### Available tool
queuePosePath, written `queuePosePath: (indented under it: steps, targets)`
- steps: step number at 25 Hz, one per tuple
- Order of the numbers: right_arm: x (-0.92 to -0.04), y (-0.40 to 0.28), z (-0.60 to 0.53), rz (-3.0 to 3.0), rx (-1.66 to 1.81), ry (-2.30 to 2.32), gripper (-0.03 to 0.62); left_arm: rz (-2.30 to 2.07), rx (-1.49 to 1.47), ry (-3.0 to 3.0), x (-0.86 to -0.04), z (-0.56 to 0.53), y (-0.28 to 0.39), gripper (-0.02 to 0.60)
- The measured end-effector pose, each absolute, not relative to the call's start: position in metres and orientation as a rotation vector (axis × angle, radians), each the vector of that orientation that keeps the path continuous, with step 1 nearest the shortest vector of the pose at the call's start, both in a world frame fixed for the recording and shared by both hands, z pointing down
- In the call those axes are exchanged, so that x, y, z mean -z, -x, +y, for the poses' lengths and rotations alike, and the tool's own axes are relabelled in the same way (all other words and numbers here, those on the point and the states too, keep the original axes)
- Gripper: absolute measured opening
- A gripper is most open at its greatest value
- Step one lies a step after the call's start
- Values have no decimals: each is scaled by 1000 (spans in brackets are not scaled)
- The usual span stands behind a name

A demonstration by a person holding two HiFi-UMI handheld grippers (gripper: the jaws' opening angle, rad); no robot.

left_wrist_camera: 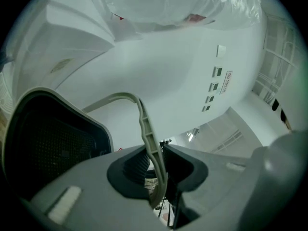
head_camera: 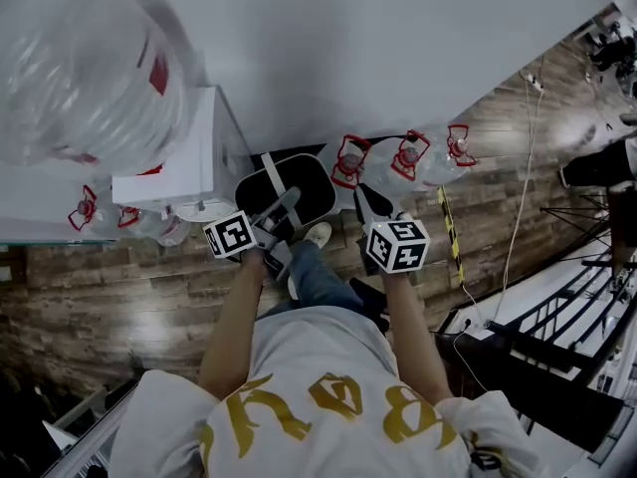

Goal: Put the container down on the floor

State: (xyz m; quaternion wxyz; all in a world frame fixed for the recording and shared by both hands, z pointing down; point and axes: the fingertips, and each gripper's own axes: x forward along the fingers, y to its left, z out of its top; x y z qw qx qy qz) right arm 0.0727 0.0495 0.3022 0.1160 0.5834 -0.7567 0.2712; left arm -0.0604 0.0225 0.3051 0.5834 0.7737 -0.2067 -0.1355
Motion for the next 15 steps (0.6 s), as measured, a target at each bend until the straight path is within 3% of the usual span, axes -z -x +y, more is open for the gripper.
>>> queuePosePath:
  steps: [15]
  targets:
    - [-352,-74,19,-2197,-901,-1583,26,-556,235,-1748,-356,-13,56,86]
